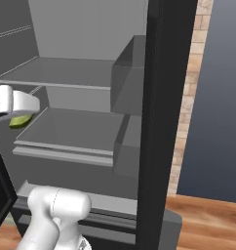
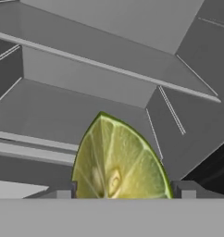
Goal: There is a bowl on the dining counter. Grab a lemon wedge from the fridge and place it in the bowl. Then get the liquor bottle and glass cup from the cabinet and place them next to the bowl.
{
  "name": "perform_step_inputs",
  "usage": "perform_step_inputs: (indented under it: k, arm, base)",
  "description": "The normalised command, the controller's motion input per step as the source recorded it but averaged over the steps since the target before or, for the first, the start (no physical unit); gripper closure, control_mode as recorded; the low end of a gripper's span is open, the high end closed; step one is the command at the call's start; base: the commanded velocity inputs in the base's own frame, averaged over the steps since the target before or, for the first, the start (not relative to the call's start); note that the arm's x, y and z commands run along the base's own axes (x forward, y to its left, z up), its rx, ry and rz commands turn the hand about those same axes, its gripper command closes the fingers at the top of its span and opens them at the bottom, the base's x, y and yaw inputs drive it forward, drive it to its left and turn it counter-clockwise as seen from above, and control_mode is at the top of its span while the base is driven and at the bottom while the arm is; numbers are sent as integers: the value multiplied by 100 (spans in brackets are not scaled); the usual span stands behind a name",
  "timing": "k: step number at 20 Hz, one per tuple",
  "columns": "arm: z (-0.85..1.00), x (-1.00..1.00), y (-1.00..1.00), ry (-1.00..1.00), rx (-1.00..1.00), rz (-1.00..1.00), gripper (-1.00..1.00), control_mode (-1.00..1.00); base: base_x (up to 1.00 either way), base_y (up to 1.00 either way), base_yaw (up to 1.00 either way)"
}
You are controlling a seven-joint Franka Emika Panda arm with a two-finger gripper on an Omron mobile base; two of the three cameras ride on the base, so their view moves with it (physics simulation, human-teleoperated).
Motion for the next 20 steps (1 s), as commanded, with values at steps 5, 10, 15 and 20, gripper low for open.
perform_step_inputs:
  k: [5,10,15,20]
  arm:
    - [2,-54,-8,-3,1,0,100,-100]
    - [3,-26,-5,0,1,0,100,-100]
    - [0,-15,0,2,0,0,100,100]
    - [0,0,0,0,0,0,100,100]
  base:
    - [0,0,0]
    - [0,0,0]
    - [-17,0,0]
    - [-91,0,7]
